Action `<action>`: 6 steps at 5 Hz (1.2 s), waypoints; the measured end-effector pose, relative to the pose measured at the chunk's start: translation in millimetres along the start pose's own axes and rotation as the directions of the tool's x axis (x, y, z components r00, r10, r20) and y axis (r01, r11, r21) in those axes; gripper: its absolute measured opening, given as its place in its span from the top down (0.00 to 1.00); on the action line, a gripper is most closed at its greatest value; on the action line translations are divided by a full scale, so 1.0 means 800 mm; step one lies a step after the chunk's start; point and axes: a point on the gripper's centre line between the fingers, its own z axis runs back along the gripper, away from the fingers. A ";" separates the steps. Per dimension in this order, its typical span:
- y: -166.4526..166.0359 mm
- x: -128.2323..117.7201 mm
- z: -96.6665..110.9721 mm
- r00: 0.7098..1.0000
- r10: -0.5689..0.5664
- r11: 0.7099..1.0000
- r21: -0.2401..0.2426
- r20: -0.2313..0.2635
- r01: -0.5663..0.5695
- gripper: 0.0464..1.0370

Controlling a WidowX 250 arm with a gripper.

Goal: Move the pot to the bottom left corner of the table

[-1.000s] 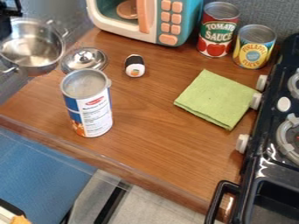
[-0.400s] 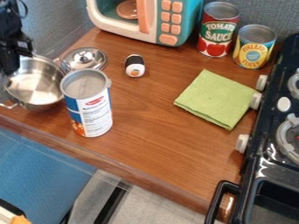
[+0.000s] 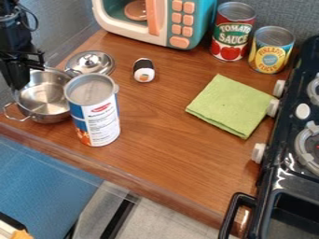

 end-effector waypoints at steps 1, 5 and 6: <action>-0.005 0.007 -0.010 1.000 0.021 1.000 -0.020 0.014 -0.021 0.99; -0.016 0.023 0.016 0.998 -0.037 0.999 -0.022 0.049 0.038 0.58; -0.015 0.021 0.038 0.995 -0.078 0.997 -0.017 0.057 0.079 0.27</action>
